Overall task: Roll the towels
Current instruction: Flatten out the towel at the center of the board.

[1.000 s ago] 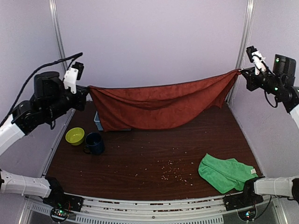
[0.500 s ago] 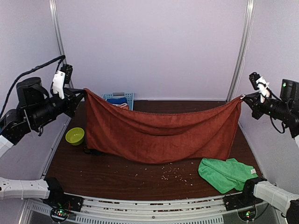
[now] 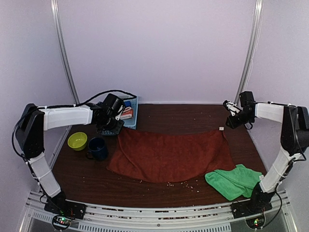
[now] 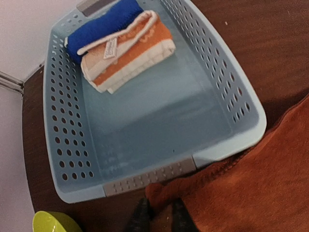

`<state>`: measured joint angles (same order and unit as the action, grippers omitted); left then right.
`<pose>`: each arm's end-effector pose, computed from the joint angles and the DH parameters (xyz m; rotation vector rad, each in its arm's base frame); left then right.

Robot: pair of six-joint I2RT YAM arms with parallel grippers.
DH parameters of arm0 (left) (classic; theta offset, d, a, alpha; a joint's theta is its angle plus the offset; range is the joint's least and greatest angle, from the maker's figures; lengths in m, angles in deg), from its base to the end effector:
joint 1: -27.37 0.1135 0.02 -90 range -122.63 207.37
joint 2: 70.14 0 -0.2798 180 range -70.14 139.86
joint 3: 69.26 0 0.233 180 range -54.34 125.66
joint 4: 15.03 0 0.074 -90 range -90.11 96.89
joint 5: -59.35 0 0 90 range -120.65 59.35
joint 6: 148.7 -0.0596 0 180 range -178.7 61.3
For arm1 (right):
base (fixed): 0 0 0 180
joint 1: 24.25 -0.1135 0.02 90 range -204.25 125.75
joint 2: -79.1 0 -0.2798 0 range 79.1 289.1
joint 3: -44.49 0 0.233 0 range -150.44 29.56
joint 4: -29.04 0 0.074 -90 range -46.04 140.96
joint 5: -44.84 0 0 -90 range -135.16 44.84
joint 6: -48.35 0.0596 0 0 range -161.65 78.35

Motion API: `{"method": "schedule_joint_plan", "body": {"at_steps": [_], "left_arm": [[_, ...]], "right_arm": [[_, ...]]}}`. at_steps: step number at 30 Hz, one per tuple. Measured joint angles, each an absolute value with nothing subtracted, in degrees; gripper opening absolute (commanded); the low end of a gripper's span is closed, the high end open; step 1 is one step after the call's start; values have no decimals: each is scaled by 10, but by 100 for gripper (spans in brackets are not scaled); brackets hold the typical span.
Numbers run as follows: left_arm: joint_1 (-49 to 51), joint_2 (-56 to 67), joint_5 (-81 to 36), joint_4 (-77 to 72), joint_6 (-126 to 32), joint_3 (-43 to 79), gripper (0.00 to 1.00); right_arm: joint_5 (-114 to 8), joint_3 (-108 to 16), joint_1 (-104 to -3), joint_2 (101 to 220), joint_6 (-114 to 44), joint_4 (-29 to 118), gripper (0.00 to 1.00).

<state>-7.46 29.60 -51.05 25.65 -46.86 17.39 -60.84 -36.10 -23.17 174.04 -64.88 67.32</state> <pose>0.3164 -0.1949 0.2317 0.3435 2.4055 0.0864 0.3498 0.0095 0.2301 -0.5815 2.3782 0.1550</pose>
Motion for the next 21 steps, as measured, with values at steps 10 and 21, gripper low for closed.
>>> {"method": "schedule_joint_plan", "body": {"at_steps": [10,21], "left_arm": [[-74,226,-477,267,-431,210,52],[-97,198,-366,285,-375,20,2]], "right_arm": [[-623,-398,-229,1616,-651,715,36],[-733,-231,-427,1494,-927,972,19]]}}
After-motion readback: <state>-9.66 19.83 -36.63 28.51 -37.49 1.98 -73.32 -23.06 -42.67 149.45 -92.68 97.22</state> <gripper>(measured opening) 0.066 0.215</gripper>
